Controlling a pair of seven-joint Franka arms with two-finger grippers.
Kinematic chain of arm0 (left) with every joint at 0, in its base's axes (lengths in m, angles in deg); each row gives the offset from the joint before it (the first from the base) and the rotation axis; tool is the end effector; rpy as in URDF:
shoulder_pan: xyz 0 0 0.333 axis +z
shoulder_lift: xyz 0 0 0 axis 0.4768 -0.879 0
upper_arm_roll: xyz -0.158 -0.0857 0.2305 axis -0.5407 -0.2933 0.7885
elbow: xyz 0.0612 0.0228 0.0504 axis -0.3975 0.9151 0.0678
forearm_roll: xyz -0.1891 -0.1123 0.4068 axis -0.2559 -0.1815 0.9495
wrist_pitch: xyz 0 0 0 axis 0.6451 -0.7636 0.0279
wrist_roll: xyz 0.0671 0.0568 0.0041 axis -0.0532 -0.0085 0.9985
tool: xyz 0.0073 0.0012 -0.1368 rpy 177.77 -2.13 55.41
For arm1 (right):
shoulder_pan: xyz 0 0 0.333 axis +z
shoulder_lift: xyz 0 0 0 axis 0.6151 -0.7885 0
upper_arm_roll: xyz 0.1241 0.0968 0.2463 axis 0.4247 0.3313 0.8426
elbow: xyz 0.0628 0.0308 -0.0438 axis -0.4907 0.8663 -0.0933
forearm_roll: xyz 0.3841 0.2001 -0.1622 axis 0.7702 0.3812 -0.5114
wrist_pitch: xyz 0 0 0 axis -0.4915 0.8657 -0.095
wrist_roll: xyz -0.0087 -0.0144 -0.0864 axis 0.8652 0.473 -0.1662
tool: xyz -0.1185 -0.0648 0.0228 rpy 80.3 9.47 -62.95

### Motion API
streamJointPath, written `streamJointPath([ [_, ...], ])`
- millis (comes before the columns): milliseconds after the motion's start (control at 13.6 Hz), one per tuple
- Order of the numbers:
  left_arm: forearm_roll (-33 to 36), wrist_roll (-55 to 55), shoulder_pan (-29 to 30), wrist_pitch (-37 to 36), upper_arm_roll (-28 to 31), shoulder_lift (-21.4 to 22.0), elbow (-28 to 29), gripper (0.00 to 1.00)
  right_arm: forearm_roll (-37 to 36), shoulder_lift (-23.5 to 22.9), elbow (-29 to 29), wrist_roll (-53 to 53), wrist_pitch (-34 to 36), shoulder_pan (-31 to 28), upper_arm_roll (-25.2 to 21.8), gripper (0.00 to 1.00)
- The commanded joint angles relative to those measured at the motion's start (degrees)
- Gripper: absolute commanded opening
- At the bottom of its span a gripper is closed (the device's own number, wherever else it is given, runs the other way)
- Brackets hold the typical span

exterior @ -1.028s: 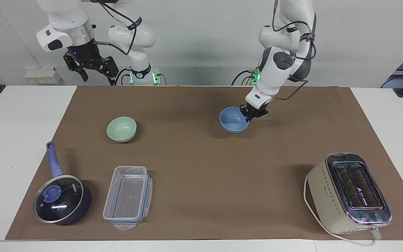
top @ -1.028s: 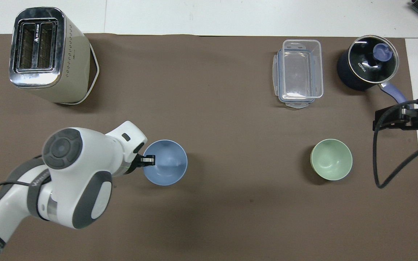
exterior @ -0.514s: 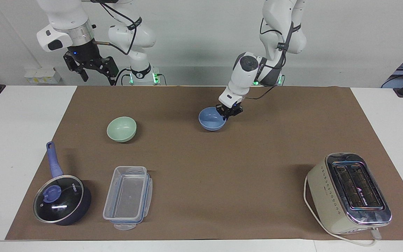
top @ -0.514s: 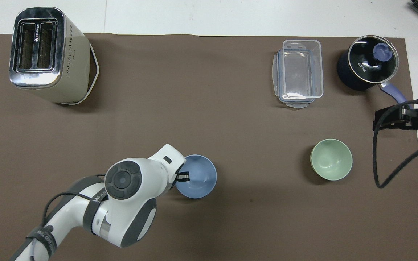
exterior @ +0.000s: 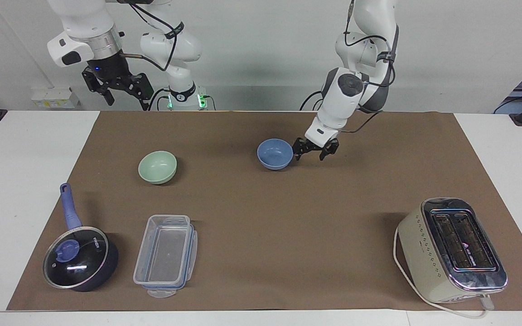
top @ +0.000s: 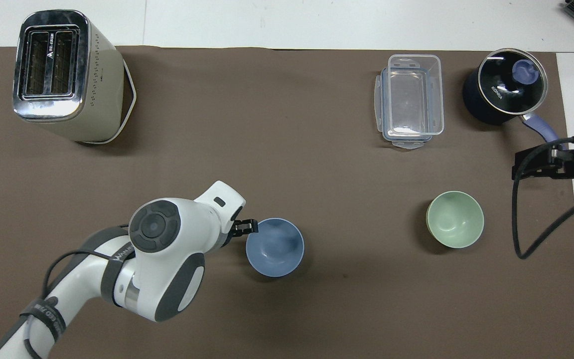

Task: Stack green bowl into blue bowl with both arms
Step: 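Release the blue bowl and withdraw the left gripper while the right gripper reaches out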

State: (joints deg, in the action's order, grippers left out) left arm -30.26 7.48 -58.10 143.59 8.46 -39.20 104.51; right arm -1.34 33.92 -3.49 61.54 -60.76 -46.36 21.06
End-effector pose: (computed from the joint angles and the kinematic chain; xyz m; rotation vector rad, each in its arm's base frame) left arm 0.5277 -0.2879 0.2930 2.9633 0.0711 -0.0558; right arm 0.6025 0.0257 0.6177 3.0936 -0.2932 -0.0435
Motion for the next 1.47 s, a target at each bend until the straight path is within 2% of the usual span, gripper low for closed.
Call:
streamJointPath([
  [0,0.1,-6.3,6.3,-7.4,-0.4,0.5,-5.5,1.00,0.1,0.3,0.5,0.0,-0.2,-1.4,0.3,1.00],
  [147,2.4,-12.9,11.3,-14.2,-0.4,0.5,-10.4,1.00,0.3,0.9,2.5,0.8,-4.4,-1.8,0.3,1.00],
  [294,4.8,-19.8,15.8,-20.4,-0.4,0.4,-15.2,1.00,0.3,2.6,7.5,5.6,-9.6,-3.0,0.3,1.00],
  [661,9.9,-30.5,24.5,-28.9,-0.4,0.9,-22.2,1.00,0.2,2.4,16.5,10.2,-17.1,-6.1,0.2,1.00],
  [1028,11.6,-29.8,25.5,-35.1,-0.4,0.4,-29.7,1.00,0.2,0.9,32.6,13.1,-30.4,-9.8,0.2,1.00],
  [1249,13.2,-29.6,25.3,-39.9,-0.4,0.9,-34.0,1.00,0.1,0.1,39.0,14.6,-36.5,-10.1,0.1,1.00],
  [1395,14.6,-28.4,24.8,-40.6,-0.6,2.1,-33.9,1.00,0.1,-2.4,41.6,14.6,-41.0,-10.1,0.1,1.00],
])
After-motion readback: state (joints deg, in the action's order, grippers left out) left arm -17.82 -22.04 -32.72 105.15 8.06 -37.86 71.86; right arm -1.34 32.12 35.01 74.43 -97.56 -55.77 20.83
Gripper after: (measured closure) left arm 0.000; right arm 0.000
